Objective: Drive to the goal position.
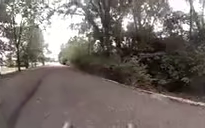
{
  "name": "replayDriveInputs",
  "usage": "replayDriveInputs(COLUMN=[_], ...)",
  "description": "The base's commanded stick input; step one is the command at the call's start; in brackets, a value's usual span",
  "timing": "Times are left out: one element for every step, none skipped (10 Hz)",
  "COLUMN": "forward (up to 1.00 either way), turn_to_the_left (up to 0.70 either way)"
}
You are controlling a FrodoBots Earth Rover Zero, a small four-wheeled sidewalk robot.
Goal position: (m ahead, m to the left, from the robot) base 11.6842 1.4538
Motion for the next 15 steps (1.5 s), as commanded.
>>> replayDriveInputs(forward=[0.45,0.45,0.45,0.45,0.45,0.45,0.45,0.45,0.45,0.45,0.45,0.39,0.00,0.00,0.32], turn_to_the_left=[0.27,0.27,0.27,0.27,0.27,0.27,0.27,0.27,0.27,0.27,0.22,0.00,0.00,0.00,0.00])
